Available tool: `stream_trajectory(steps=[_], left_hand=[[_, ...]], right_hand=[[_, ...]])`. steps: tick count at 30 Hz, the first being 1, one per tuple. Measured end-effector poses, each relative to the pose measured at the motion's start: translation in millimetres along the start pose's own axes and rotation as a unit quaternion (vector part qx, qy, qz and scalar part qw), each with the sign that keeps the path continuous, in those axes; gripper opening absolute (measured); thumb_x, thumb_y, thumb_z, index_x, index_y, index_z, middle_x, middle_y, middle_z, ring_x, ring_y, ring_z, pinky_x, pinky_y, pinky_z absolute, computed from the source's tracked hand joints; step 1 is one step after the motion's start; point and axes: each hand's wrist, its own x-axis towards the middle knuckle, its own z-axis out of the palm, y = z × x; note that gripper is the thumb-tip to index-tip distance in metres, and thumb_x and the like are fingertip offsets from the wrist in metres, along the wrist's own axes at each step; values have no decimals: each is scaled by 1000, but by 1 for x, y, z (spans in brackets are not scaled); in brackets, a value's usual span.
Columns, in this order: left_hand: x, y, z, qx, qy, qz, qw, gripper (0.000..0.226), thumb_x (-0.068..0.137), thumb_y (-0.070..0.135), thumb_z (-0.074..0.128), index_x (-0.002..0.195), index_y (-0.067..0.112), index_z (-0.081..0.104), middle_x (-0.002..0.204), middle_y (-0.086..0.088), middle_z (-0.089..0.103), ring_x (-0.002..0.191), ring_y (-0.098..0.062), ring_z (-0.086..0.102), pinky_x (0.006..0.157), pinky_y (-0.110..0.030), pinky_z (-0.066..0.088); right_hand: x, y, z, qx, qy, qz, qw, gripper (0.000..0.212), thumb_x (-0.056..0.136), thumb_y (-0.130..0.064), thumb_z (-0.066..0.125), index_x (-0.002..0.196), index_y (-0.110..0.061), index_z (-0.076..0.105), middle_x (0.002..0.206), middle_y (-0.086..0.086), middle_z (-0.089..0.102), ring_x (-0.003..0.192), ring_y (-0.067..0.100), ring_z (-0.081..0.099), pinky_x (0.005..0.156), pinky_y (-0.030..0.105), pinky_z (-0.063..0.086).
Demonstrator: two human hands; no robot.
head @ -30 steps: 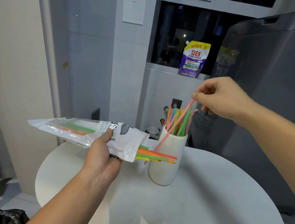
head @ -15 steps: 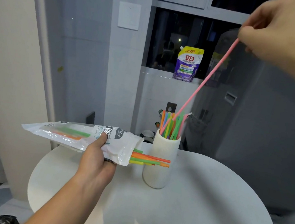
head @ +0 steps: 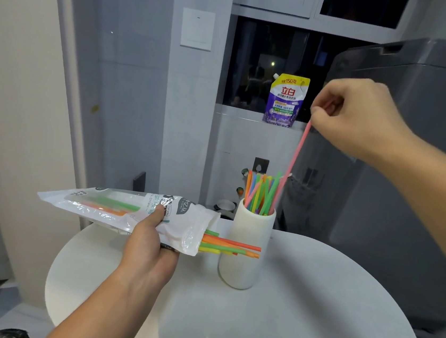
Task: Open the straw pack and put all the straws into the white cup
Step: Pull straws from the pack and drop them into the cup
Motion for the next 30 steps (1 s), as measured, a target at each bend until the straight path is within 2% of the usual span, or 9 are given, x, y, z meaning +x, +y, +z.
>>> stream_trajectory(steps=[3, 7, 12, 15, 19, 22, 24, 27, 30], left_hand=[[2, -1, 0, 1, 6, -2, 1000, 34, 102, 14, 59, 136, 13, 61, 117, -6, 77, 95, -18, 75, 69, -39, 65], [2, -2, 0, 0, 5, -2, 1000, 35, 102, 13, 59, 137, 13, 60, 119, -6, 76, 100, -18, 74, 76, -41, 65], [3, -2, -1, -4, 6, 2, 1000, 32, 102, 13, 59, 134, 13, 62, 110, -3, 78, 83, -16, 77, 65, -40, 65], [4, -2, -2, -2, 6, 0, 1000, 31, 102, 12, 59, 133, 13, 62, 107, -3, 79, 80, -17, 78, 64, -41, 65], [4, -3, -1, 5, 6, 0, 1000, 35, 102, 13, 58, 137, 12, 60, 118, -7, 77, 94, -18, 76, 67, -39, 65], [4, -3, -1, 2, 3, 1, 1000, 35, 102, 13, 59, 137, 14, 60, 116, -6, 77, 87, -17, 77, 62, -37, 65], [4, -3, -2, 3, -2, -1, 1000, 33, 102, 13, 59, 135, 14, 61, 109, -4, 79, 80, -17, 79, 61, -37, 65], [3, -2, -2, 7, -2, -1, 1000, 34, 102, 13, 59, 136, 14, 61, 113, -5, 78, 92, -17, 77, 71, -40, 63], [4, -1, -2, 7, -3, 1, 1000, 35, 102, 14, 59, 137, 14, 61, 117, -6, 78, 94, -18, 77, 67, -38, 64]], right_hand=[[-1, 3, 4, 10, -7, 5, 1000, 8, 90, -19, 68, 87, -15, 74, 74, -9, 65, 69, -2, 58, 61, 14, 42], [-6, 9, 14, 24, -93, 20, 995, 13, 92, -32, 71, 87, -20, 73, 81, -10, 67, 76, 0, 60, 60, 15, 43], [-15, 15, 32, 97, -173, 59, 978, 16, 91, -34, 73, 85, -20, 74, 77, -3, 73, 67, 11, 70, 62, 27, 58], [-21, 20, 44, 122, -205, 73, 968, 15, 92, -33, 74, 84, -20, 75, 73, -4, 74, 63, 9, 72, 61, 26, 60], [-31, 22, 61, 97, -252, 84, 959, 24, 94, -39, 68, 91, -18, 78, 78, -2, 75, 69, 12, 72, 67, 29, 63], [-38, 19, 68, 69, -282, 92, 952, 38, 99, -48, 54, 96, -17, 77, 83, 1, 74, 72, 12, 69, 69, 29, 59], [-42, 17, 70, 70, -283, 96, 952, 42, 100, -53, 46, 98, -20, 73, 90, -2, 73, 75, 10, 68, 70, 28, 57], [-51, 14, 70, 59, -230, 83, 968, 39, 101, -55, 41, 108, -24, 64, 100, -6, 69, 83, 7, 63, 67, 26, 51], [-70, 13, 75, 33, -174, 62, 982, 53, 101, -56, 33, 127, -19, 62, 120, 0, 66, 102, 17, 61, 82, 36, 51]])
